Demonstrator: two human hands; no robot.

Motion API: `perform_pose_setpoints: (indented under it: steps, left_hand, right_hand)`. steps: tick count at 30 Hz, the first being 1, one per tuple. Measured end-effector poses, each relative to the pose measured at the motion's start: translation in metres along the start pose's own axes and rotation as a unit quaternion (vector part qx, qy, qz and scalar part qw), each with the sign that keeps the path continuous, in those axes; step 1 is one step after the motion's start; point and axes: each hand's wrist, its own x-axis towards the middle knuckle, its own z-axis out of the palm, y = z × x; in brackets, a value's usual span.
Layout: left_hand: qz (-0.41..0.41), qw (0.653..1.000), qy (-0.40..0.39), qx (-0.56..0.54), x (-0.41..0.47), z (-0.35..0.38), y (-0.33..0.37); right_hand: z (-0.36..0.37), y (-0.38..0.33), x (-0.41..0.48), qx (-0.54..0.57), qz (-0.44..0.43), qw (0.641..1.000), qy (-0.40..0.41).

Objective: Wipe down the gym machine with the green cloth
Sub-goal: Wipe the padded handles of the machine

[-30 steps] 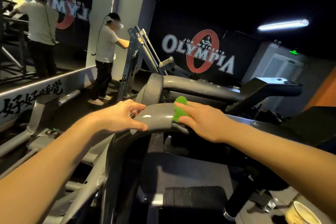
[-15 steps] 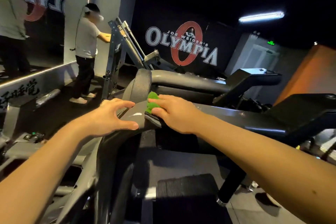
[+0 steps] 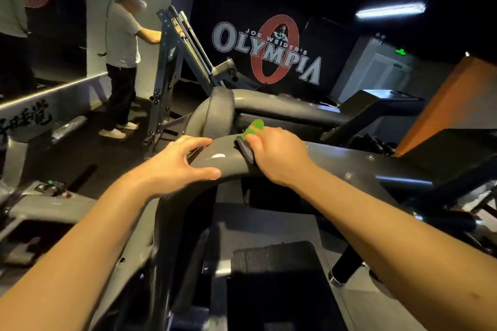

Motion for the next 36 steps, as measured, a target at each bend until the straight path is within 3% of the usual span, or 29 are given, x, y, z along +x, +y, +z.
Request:
perform_pose_setpoints:
  steps: [2, 5, 9, 12, 15, 18, 22, 23, 27, 33, 36]
  left_hand:
    - [0.002, 1.0, 0.007, 0.005, -0.002, 0.002, 0.003]
    - [0.007, 1.0, 0.025, 0.013, -0.014, 0.005, 0.011]
    - [0.003, 0.996, 0.057, 0.074, -0.049, 0.006, 0.016]
    - [0.015, 0.995, 0.067, 0.076, -0.084, 0.009, 0.031]
    - [0.031, 0.996, 0.063, 0.057, -0.119, 0.021, 0.052]
    - [0.021, 0.998, 0.038, 0.048, -0.151, 0.038, 0.072]
    - [-0.02, 1.0, -0.007, -0.007, -0.198, 0.06, 0.082]
    - [-0.024, 0.999, -0.006, -0.026, -0.211, 0.066, 0.084]
    - [-0.069, 0.995, 0.008, -0.075, -0.262, 0.086, 0.092]
    - [-0.109, 0.992, 0.048, 0.026, -0.325, 0.092, 0.086]
    - [-0.134, 0.987, 0.087, 0.032, -0.348, 0.08, 0.08]
  right_hand:
    - [0.01, -0.025, -0.009, 0.024, -0.064, 0.996, 0.051]
    - [0.011, -0.042, -0.028, 0.058, -0.103, 0.993, 0.028]
    - [-0.004, -0.048, -0.079, 0.201, -0.082, 0.976, 0.007]
    - [-0.001, -0.051, -0.13, 0.336, -0.032, 0.941, 0.008]
    - [0.003, -0.051, -0.164, 0.466, 0.067, 0.88, -0.065]
    - [0.001, -0.054, -0.196, 0.543, 0.113, 0.827, -0.091]
    - [0.008, -0.06, -0.239, 0.725, 0.182, 0.652, -0.125]
    - [0.011, -0.062, -0.248, 0.742, 0.186, 0.63, -0.138]
    - [0.018, -0.07, -0.278, 0.784, 0.192, 0.564, -0.177]
    - [0.02, -0.102, -0.302, 0.811, 0.23, 0.46, -0.278]
    - [0.012, -0.117, -0.309, 0.819, 0.206, 0.421, -0.332]
